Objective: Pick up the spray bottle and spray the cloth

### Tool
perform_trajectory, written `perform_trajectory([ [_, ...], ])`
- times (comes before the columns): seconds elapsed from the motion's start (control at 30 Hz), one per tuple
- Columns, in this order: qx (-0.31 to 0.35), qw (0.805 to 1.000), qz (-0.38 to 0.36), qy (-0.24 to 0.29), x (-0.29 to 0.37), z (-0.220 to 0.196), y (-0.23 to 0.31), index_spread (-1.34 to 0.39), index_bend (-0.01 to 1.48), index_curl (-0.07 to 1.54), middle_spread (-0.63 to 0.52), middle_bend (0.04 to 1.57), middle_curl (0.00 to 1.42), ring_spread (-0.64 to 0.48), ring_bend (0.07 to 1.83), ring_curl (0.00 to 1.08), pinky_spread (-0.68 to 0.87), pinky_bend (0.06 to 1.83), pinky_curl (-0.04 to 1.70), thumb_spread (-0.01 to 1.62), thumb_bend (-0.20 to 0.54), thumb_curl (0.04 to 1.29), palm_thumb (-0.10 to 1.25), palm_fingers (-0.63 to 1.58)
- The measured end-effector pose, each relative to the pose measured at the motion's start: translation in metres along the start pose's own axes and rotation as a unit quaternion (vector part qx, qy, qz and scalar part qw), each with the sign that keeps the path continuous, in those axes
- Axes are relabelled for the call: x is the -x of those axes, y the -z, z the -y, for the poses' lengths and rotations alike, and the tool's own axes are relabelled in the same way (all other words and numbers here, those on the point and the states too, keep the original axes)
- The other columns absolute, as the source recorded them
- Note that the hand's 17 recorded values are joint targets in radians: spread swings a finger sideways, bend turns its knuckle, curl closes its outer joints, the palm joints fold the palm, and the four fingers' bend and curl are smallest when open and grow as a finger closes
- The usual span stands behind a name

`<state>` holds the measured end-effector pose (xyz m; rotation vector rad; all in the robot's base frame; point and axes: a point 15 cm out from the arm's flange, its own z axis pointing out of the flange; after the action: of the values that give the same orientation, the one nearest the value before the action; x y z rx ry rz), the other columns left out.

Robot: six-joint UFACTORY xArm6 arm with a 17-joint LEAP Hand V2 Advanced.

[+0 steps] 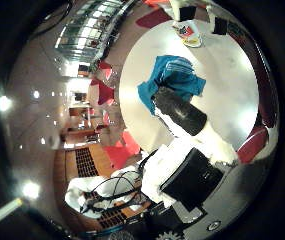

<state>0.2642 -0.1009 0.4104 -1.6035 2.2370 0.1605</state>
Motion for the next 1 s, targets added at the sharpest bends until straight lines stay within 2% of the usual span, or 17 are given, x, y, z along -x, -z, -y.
perform_trajectory([
  [0.23, -0.052, 0.991, 0.116, -0.043, -0.029, 0.004, -0.026, -0.33, 0.18, 0.40, -0.08, 0.44, 0.46, 0.06, 0.60, 0.20, 0.38, 0.38, 0.16, 1.21, -0.019, 0.23, 0.53, 0.46],
  [0.33, -0.096, 0.984, 0.141, -0.053, -0.047, 0.012, -0.034, -0.32, 0.17, 0.39, -0.08, 0.44, 0.46, 0.07, 0.61, 0.20, 0.38, 0.41, 0.17, 1.18, -0.020, 0.23, 0.53, 0.44],
  [0.67, -0.161, 0.965, 0.194, -0.073, -0.081, 0.029, -0.072, -0.24, 0.15, 0.32, -0.02, 0.41, 0.44, 0.14, 0.60, 0.21, 0.39, 0.55, 0.21, 1.10, -0.024, 0.26, 0.47, 0.28],
  [1.0, -0.249, 0.916, 0.299, -0.094, -0.106, 0.074, -0.080, -0.18, 0.15, 0.29, 0.06, 0.38, 0.41, 0.18, 0.59, 0.23, 0.39, 0.59, 0.22, 1.08, -0.022, 0.27, 0.48, 0.19],
])
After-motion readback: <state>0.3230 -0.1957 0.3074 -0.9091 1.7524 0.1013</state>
